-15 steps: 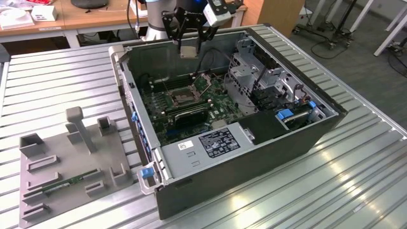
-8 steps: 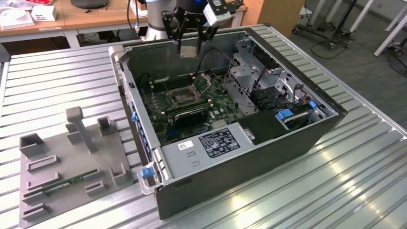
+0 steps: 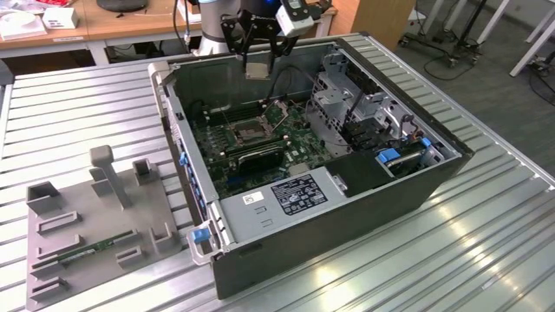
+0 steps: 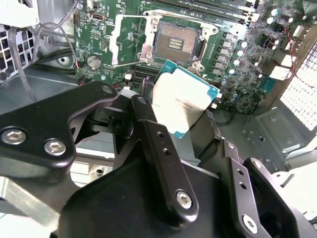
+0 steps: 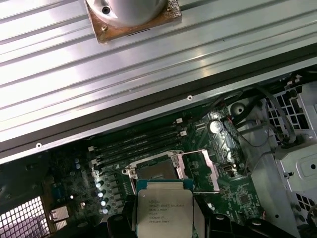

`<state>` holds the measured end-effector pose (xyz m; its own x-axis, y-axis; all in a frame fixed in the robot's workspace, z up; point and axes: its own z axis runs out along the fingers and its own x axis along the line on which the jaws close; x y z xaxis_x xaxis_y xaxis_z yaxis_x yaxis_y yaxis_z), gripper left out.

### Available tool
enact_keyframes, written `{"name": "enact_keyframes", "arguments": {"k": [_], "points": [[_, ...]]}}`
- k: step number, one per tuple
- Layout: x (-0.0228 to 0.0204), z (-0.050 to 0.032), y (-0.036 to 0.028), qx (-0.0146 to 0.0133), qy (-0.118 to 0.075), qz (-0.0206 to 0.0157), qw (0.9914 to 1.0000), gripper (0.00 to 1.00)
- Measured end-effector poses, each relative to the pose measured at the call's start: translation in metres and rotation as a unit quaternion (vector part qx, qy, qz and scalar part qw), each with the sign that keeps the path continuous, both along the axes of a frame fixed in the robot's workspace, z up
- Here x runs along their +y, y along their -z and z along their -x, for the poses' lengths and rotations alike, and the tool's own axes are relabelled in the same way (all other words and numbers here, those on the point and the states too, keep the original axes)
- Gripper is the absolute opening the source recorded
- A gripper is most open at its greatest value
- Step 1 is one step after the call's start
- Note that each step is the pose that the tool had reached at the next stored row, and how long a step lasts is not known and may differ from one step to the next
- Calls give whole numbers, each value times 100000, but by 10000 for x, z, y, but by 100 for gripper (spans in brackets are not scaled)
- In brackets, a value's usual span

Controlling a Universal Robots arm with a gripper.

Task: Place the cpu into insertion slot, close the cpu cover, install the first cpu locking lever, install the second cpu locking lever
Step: 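Place the cpu into insertion slot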

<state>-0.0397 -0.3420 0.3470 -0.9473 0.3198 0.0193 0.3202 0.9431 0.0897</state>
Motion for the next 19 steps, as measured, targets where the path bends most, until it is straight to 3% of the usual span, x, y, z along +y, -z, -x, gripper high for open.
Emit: {"name": "enact_keyframes", "arguments": {"k": [11,15,19], "points": [[0,0,0,-5,599,1,99998,54],[0,0,1,-3,2346,1,99972,54],[0,0,3,-2,4972,5,99876,54]]}}
